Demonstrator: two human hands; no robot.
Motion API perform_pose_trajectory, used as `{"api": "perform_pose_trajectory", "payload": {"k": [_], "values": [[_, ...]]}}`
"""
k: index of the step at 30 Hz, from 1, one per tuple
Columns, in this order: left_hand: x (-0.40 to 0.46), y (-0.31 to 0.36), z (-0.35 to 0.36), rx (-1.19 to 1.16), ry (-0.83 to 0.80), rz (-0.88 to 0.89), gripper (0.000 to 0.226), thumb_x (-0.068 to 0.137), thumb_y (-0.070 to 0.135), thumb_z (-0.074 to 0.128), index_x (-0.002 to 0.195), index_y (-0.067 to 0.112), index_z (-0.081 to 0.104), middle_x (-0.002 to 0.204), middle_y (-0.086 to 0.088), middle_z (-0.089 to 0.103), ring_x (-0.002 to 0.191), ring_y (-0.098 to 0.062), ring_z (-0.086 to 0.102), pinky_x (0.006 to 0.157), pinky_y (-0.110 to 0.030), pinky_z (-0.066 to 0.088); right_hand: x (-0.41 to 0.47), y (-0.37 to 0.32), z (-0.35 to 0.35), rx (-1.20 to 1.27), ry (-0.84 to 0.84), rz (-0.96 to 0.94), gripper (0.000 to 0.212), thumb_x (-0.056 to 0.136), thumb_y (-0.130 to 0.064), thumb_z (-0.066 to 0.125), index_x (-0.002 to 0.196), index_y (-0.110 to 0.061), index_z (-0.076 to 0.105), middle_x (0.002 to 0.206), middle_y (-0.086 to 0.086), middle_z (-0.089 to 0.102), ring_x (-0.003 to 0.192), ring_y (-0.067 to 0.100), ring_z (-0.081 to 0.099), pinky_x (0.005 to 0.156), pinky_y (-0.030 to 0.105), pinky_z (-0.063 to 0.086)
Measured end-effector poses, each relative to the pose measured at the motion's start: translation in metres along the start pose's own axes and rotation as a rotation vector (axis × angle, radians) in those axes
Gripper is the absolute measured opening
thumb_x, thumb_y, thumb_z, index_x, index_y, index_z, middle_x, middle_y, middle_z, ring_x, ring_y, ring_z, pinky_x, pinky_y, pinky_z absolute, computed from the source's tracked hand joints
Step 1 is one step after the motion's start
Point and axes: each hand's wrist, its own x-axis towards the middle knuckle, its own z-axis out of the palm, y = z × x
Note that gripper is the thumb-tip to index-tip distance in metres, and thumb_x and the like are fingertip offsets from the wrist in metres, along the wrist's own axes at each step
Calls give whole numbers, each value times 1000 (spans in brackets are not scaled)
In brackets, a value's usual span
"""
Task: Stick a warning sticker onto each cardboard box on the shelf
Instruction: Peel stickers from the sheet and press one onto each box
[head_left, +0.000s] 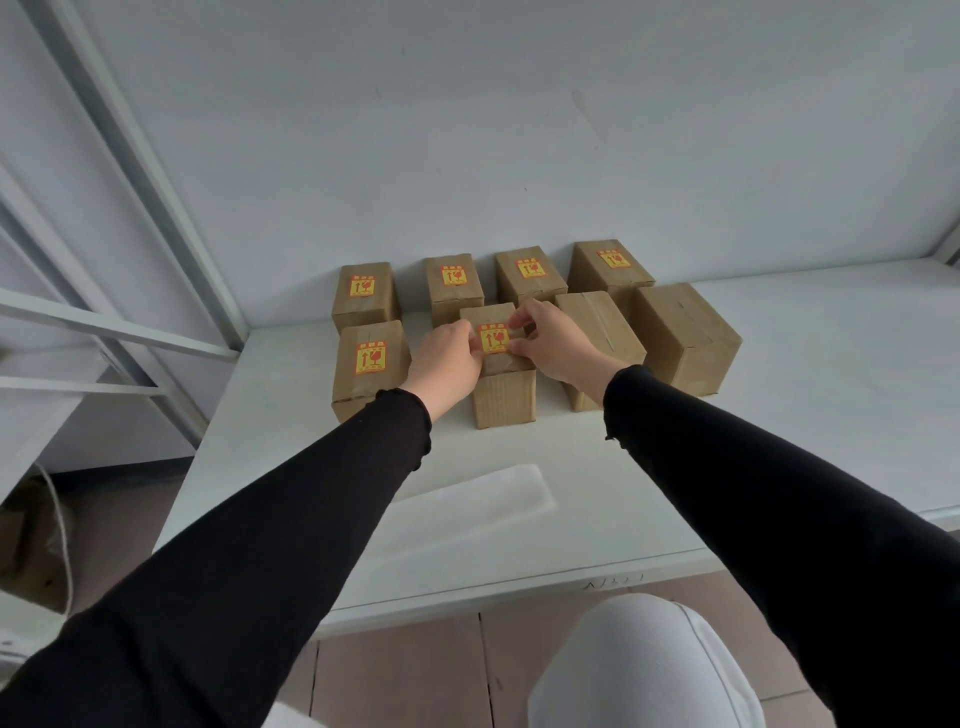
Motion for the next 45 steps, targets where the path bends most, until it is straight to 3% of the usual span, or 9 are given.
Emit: {"api": "perform_pose_trajectory", "payload": {"k": [4, 11, 18, 24, 30, 35, 38, 40, 45], "values": [[-18, -6, -21, 34, -1, 69, 20, 99, 21, 55, 116, 15, 63, 111, -2, 59, 102, -22, 56, 84, -33, 49, -10, -6, -3, -122, 50, -60, 17, 96, -22, 60, 112, -19, 59, 115, 2, 60, 100, 21, 56, 75, 27, 44], [-74, -35, -81, 19, 70, 190, 21, 98, 24, 59, 118, 22, 64, 122, 6, 58, 114, -14, 53, 92, -28, 40, -58, -48, -15, -249, 204, -344, 17, 97, -23, 56, 112, -20, 62, 118, -2, 62, 110, 20, 53, 84, 29, 46], [-169, -89, -104, 78, 25, 143, 24, 95, 30, 63, 118, 25, 65, 116, 13, 58, 112, -10, 49, 90, -29, 37, -127, -91, 21, -193, 86, -549, 16, 93, -22, 59, 109, -20, 63, 108, 0, 63, 99, 23, 53, 81, 38, 47], [-220, -142, -82, 97, -55, -18, 27, 90, 25, 71, 117, 23, 66, 116, 9, 61, 109, -16, 54, 91, -32, 42, -160, -120, 91, -112, -93, -554, 20, 93, -26, 62, 110, -19, 67, 111, -1, 66, 107, 23, 55, 87, 37, 47], [-238, -171, -53, 102, -165, -219, 40, 88, 29, 72, 126, 19, 61, 120, -1, 59, 112, -21, 54, 93, -35, 45, -165, -132, 148, -55, -247, -402, 20, 92, -23, 63, 110, -14, 63, 106, 3, 65, 100, 24, 57, 79, 37, 48], [-231, -167, -45, 66, -140, -277, 40, 89, 31, 71, 123, 19, 56, 107, 5, 51, 99, -13, 48, 79, -28, 39, -160, -121, 162, -82, -283, -282, 32, 85, -28, 71, 110, -13, 56, 104, 4, 60, 95, 23, 56, 77, 37, 49], [-222, -163, -40, 65, -173, -287, 23, 93, 28, 68, 111, 17, 60, 104, 3, 58, 94, -15, 52, 72, -28, 39, -160, -111, 161, -93, -288, -279, 37, 84, -29, 73, 113, -14, 57, 107, 3, 59, 97, 22, 55, 78, 36, 48], [-218, -159, -38, 19, -195, -299, 11, 97, 23, 61, 103, 15, 63, 103, 0, 63, 91, -17, 57, 66, -28, 39, -161, -104, 159, -87, -283, -273, 35, 84, -29, 72, 113, -15, 59, 107, 2, 58, 98, 21, 55, 78, 35, 48], [-217, -151, -35, -140, -215, -349, 18, 102, 22, 52, 92, 13, 63, 87, -1, 65, 70, -10, 56, 55, -27, 37, -164, -94, 159, -6, -217, -236, 19, 90, -29, 66, 105, -18, 64, 97, -6, 55, 89, 14, 54, 73, 32, 49]]}}
